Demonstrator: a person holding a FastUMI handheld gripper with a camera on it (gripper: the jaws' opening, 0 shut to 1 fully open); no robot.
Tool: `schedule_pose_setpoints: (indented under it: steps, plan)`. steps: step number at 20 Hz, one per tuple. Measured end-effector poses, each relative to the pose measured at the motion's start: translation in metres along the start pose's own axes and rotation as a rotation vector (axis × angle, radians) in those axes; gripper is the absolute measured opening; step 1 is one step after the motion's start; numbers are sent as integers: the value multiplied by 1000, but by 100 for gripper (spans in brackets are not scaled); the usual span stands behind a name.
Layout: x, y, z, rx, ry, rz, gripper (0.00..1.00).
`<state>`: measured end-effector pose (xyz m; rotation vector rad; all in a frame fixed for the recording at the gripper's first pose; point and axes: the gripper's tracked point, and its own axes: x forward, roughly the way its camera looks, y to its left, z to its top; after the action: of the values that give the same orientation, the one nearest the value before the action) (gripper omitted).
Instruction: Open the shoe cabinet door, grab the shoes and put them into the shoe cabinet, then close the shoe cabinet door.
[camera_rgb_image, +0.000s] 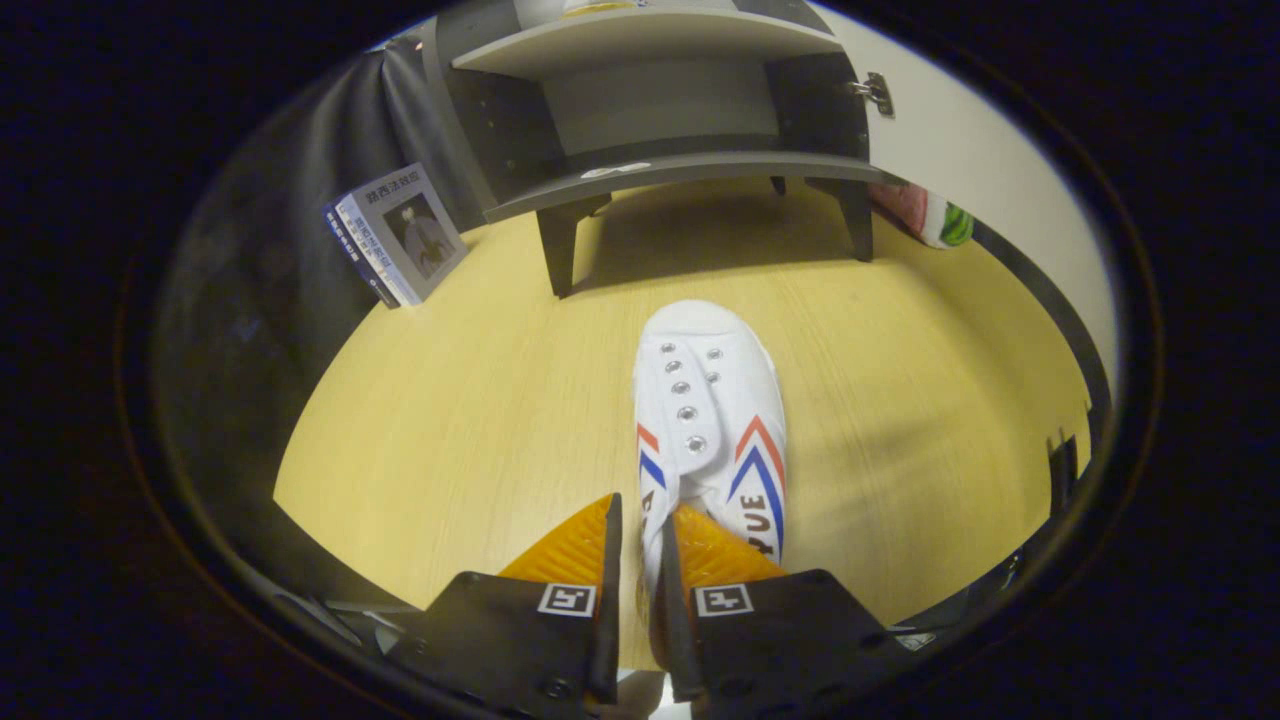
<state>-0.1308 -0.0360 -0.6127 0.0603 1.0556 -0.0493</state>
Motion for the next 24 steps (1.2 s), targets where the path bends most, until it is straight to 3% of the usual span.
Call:
schedule_pose_setpoints:
  steps: [6, 9, 10, 24]
  plan:
    - [4, -1, 0, -118, -73, -30, 21]
    - [13, -2, 2, -164, -91, -39, 5]
    - [7, -2, 1, -167, -89, -37, 4]
    - [-49, -5, 91, -59, -276, -46, 2]
